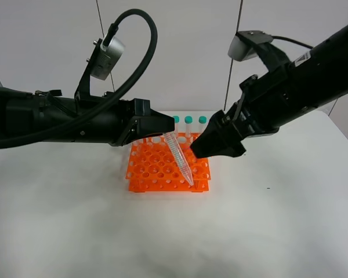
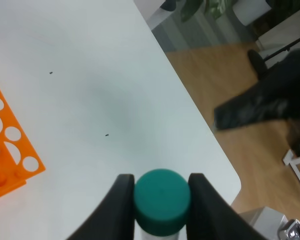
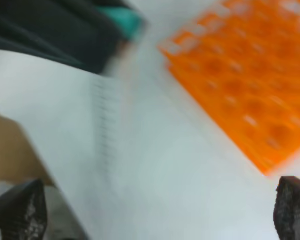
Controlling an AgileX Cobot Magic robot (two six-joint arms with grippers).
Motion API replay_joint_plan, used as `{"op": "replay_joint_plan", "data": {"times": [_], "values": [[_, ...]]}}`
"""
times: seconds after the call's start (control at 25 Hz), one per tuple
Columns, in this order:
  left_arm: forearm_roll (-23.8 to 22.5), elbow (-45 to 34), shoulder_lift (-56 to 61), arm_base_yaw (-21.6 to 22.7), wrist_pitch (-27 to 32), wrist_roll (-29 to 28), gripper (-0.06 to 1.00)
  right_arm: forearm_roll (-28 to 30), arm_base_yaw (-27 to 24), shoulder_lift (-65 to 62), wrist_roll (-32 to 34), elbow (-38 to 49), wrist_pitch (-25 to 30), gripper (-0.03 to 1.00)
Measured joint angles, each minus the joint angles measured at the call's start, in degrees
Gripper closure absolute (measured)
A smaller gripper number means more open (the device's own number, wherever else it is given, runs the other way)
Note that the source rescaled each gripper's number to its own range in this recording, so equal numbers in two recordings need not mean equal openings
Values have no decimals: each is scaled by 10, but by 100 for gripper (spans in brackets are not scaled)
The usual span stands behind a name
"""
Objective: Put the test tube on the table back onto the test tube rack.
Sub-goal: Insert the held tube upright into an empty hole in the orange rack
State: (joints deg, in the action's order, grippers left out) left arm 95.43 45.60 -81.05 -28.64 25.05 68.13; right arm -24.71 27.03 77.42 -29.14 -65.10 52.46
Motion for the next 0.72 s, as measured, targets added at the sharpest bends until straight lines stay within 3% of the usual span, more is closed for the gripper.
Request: {"op": "replay_joint_plan", "data": {"times": [0.12,0.28,0.52,0.72], "values": [[-1,0,0,0,0,0,94,120,-1,0,106,-11,1,-2],[-1,0,0,0,-2,0,94,204,-45,2,182,-11,10,-2],[-1,0,0,0,-4,0,94,216,-191,38,199,-13,14,-2],[-1,0,0,0,-5,0,94,223,-276,57,232,-13,79,-2]]}}
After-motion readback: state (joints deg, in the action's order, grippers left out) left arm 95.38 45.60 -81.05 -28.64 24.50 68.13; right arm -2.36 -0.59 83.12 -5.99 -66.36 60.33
